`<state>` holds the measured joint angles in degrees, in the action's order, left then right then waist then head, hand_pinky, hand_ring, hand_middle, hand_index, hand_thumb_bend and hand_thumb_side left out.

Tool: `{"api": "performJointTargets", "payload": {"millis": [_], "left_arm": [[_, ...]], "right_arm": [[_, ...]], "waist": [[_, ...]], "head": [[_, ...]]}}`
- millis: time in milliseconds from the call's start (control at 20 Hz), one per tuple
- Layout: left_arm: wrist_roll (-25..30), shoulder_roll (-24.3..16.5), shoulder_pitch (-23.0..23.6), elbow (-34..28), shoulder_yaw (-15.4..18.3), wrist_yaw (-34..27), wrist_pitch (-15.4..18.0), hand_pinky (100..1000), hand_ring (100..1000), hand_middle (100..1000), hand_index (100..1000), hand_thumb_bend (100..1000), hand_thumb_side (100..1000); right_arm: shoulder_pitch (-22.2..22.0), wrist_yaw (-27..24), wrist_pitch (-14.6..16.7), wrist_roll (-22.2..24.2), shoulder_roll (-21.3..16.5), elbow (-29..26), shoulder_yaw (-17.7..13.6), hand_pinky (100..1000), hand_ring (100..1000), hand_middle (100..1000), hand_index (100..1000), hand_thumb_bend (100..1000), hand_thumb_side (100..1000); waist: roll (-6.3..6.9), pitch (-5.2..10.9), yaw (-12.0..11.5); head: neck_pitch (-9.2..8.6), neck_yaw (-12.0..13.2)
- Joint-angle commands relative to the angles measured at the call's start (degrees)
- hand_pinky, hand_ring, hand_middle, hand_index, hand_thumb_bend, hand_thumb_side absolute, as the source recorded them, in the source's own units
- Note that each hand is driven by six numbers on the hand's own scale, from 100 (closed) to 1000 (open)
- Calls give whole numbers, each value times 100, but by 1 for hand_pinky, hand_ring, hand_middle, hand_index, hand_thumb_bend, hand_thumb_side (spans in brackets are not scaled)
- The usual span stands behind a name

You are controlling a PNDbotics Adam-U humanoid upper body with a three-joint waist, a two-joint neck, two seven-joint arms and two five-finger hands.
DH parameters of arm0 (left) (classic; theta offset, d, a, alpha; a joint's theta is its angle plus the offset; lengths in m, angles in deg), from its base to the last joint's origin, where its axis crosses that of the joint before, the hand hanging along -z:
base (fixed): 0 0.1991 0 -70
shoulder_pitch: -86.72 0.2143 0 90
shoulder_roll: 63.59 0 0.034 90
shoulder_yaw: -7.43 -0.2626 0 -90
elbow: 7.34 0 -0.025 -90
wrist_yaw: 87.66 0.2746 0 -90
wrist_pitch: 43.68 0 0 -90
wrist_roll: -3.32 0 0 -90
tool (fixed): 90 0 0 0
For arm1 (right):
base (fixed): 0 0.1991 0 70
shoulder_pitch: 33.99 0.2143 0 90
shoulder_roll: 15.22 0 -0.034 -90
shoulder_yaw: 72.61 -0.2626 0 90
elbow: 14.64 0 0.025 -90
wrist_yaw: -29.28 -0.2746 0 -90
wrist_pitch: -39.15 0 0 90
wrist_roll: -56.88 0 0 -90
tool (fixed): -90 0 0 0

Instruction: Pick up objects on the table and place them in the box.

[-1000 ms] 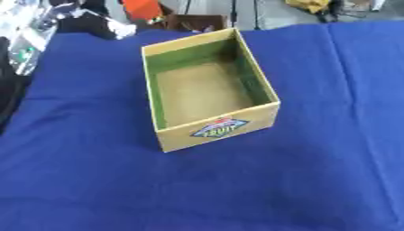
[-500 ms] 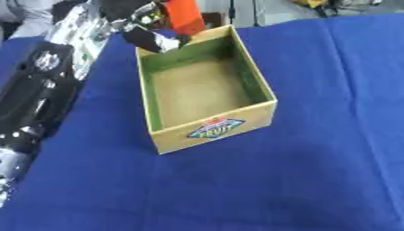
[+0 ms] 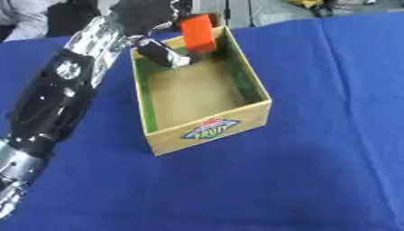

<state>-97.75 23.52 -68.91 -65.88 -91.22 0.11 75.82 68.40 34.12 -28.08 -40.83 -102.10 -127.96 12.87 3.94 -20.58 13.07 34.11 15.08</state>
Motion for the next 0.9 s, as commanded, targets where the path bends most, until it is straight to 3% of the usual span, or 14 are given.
{"api": "performJointTargets", "payload": {"millis": [50, 150, 200, 250, 400, 450, 500, 550, 600, 650, 700, 900], "left_arm": [[-95, -2, -88, 77, 73, 293, 50, 469, 673, 567, 592, 113, 953], [-138, 33, -62, 122, 93, 464, 110, 524, 698, 592, 643, 180, 1000], [-151, 47, -44, 131, 97, 547, 114, 530, 703, 597, 651, 165, 1000], [-146, 57, -23, 135, 79, 635, 126, 584, 742, 638, 751, 214, 1000], [-168, 86, 25, 137, 99, 913, 127, 630, 790, 742, 927, 280, 1000], [-185, 94, 37, 151, 137, 1007, 111, 710, 866, 879, 1000, 333, 1000], [-189, 102, 51, 165, 188, 1101, 100, 767, 901, 921, 1000, 371, 1000], [-197, 113, 61, 169, 230, 1196, 107, 893, 965, 992, 1000, 472, 1000], [-237, 131, 76, 152, 278, 1285, 139, 893, 968, 997, 1000, 498, 1000], [-296, 156, 91, 124, 340, 1351, 167, 887, 968, 1000, 1000, 585, 1000], [-365, 185, 110, 89, 407, 1373, 192, 878, 963, 998, 1000, 588, 1000], [-694, 334, 178, -268, 749, 1154, 101, 622, 845, 867, 1000, 460, 1000]], "right_arm": [[62, -67, -1, 22, -53, -127, -5, 796, 727, 564, 715, 100, 808], [68, -81, -7, 31, -56, -127, -4, 796, 727, 563, 715, 100, 797], [67, -82, -14, 36, -51, -127, -5, 796, 727, 563, 715, 100, 807], [63, -79, -27, 43, -41, -127, -5, 797, 728, 563, 715, 100, 807], [50, -55, -53, 54, -19, -127, -8, 797, 728, 563, 716, 100, 807], [47, -50, -55, 52, -15, -127, -11, 797, 728, 562, 715, 100, 807], [45, -46, -59, 50, -12, -127, -12, 797, 728, 562, 715, 100, 806], [47, -44, -63, 49, -10, -127, -12, 797, 728, 562, 714, 100, 805], [52, -47, -67, 49, -9, -127, -10, 797, 728, 562, 714, 100, 805], [57, -51, -70, 48, -8, -127, -9, 797, 728, 562, 715, 100, 806], [61, -55, -71, 48, -8, -127, -9, 797, 728, 562, 715, 100, 806], [43, -47, -66, 39, -5, -127, -25, 798, 728, 562, 715, 100, 806]], "waist": [[-22, 107, 2], [-20, 106, -7], [-20, 104, -12], [-18, 101, -17], [-19, 98, -21], [-20, 98, -21], [-21, 99, -21], [-22, 100, -21], [-23, 101, -24], [-25, 101, -28], [-27, 98, -31], [-45, 88, -76]], "head": [[-58, 30], [-62, 11], [-65, -1], [-74, -12], [-80, -32], [-73, -36], [-67, -38], [-64, -40], [-61, -46], [-63, -51], [-64, -58], [-44, -91]]}}
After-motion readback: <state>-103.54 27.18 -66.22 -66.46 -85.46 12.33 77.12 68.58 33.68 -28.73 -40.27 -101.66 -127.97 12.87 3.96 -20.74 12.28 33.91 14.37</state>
